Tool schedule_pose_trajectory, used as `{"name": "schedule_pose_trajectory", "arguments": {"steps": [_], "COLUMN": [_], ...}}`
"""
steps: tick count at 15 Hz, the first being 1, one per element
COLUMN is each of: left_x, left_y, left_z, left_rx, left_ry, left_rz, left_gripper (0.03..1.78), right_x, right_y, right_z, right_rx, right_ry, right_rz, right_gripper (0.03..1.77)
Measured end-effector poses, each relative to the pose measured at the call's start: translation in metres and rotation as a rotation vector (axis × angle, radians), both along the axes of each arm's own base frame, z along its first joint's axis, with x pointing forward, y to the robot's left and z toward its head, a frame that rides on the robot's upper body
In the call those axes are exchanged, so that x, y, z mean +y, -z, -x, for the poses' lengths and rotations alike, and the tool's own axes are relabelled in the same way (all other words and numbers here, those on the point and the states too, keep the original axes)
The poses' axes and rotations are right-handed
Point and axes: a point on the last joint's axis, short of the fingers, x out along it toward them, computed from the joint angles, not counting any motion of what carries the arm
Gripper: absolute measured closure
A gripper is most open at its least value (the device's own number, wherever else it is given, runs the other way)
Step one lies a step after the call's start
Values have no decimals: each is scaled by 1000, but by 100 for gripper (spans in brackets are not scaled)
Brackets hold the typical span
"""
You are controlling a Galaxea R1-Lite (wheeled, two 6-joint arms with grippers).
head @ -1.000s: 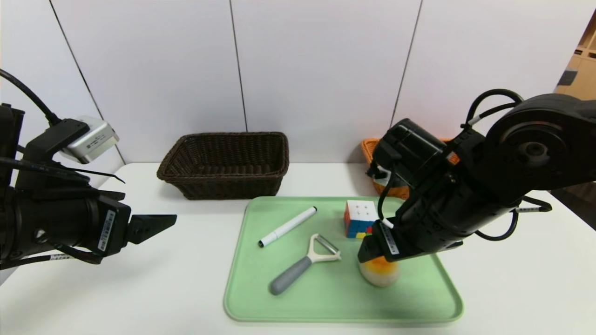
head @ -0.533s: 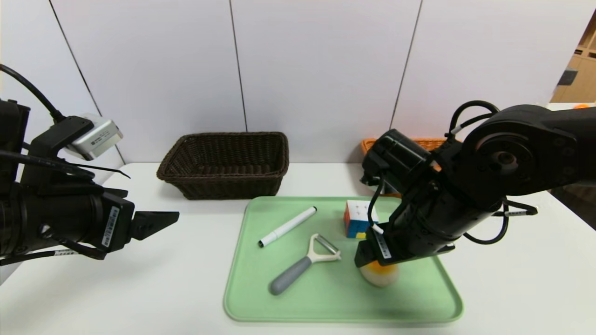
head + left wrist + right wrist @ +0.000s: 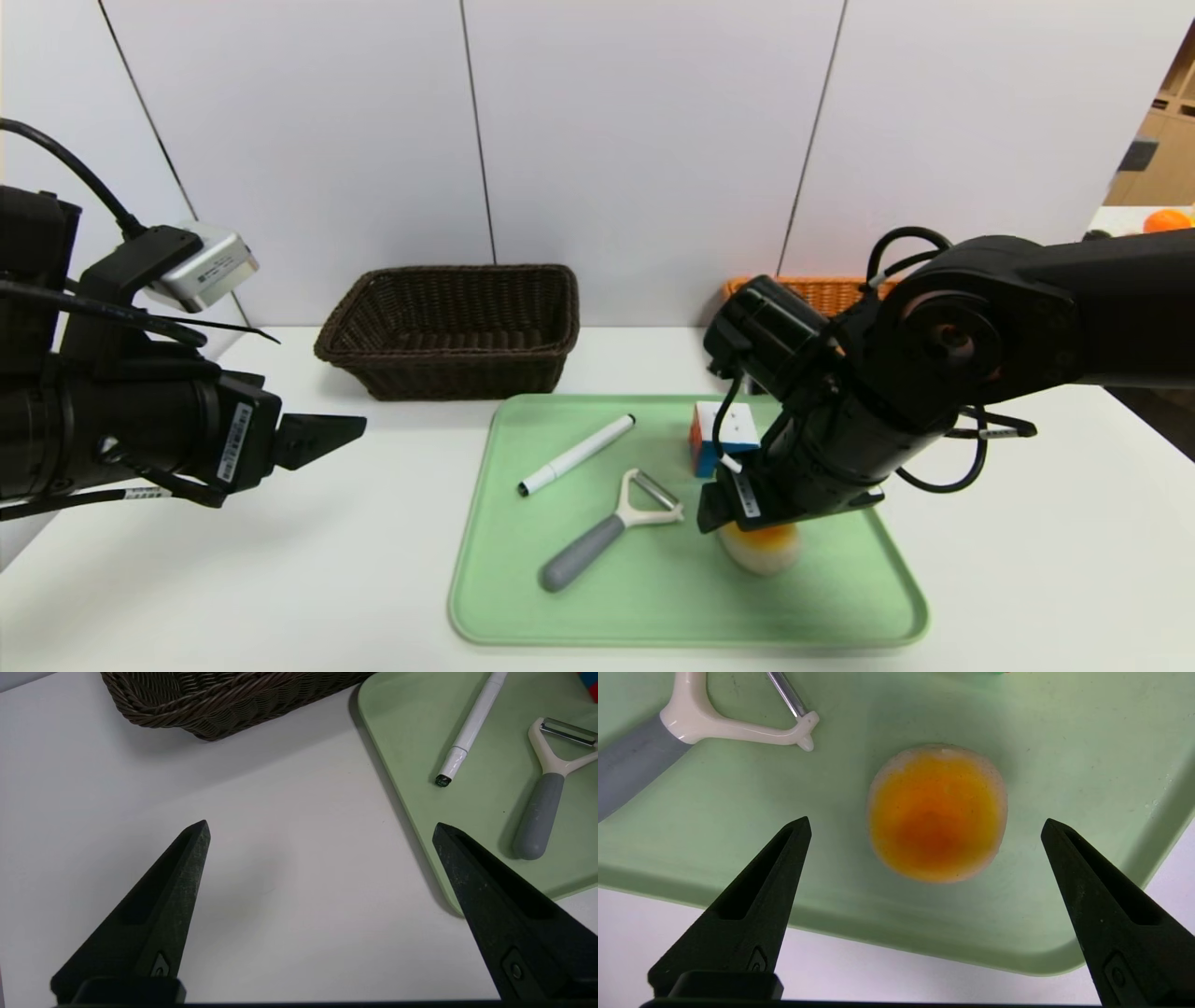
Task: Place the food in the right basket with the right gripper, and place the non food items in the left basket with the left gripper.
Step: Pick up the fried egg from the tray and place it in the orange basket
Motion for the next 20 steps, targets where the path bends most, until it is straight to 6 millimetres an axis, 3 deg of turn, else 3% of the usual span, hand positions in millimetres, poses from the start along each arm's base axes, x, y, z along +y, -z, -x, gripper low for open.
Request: {"name": "schedule_pose_trajectory", "arguments": {"steps": [9,19,20], "left_x": [-2,-5,-5], "left_y": [2,-2,-3], "left_z": [-5,-14,-15], "left_rx": [8,4,3], "left_ry": [2,6,6], "left_rz": [-2,3,2], "left_gripper": [12,12,12], "right_x": [4,4,4], "right_y": [16,19,19], "right_z": [-9,-10,-10], "right_rx": [33,50,49], "right_ry": [18,21,21], "right_rz": [26,39,39], "right_gripper": [9,9,25]}}
